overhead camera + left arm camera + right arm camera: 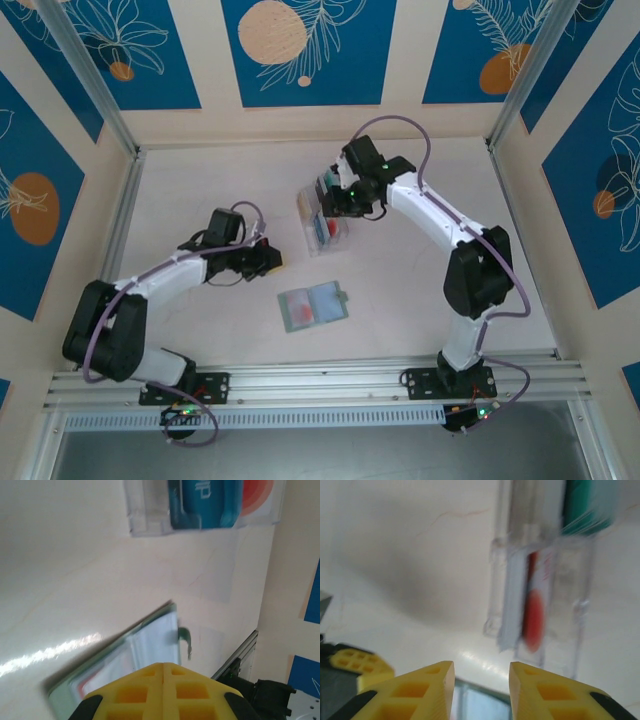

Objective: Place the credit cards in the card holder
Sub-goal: Flip over the card slot in the card holder, then pick up the credit card from the storage box.

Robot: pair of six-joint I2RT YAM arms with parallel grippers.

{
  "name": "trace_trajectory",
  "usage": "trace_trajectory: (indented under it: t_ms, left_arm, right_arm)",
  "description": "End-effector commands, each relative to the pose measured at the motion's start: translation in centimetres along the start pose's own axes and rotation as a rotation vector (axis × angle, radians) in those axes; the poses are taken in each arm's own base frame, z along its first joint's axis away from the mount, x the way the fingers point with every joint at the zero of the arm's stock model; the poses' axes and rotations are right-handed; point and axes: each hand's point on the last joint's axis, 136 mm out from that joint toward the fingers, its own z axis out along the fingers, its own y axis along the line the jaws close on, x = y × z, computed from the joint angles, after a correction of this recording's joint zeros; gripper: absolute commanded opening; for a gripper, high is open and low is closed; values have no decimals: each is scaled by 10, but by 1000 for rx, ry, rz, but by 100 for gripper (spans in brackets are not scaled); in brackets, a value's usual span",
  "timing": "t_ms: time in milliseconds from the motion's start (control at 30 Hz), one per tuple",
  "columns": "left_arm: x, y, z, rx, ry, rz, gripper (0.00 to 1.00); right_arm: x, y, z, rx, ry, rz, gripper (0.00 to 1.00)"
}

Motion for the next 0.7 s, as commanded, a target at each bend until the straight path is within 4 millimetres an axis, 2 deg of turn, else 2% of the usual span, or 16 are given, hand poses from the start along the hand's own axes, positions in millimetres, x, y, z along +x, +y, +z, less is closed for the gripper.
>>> trace_trajectory:
  t_ms: [0,133,267,433,667]
  left_arm:
    - [-26,-21,5,64,-20,20,1]
    - [-46,-31,20,97,-10,13,1]
    - [-61,-32,37,110,6,0,1]
    - [-71,-30,51,119,18,-13,1]
    - [-73,-19,72,112,52,-35,1]
  right_arm:
    - [7,-20,16,93,87,-34,34]
    - [-3,-26,32,123,111,-48,34]
    - [-4,-30,46,145,133,-54,34]
    - [-1,-28,56,161,155,-75,33]
    - [1,-19,57,141,161,-86,30]
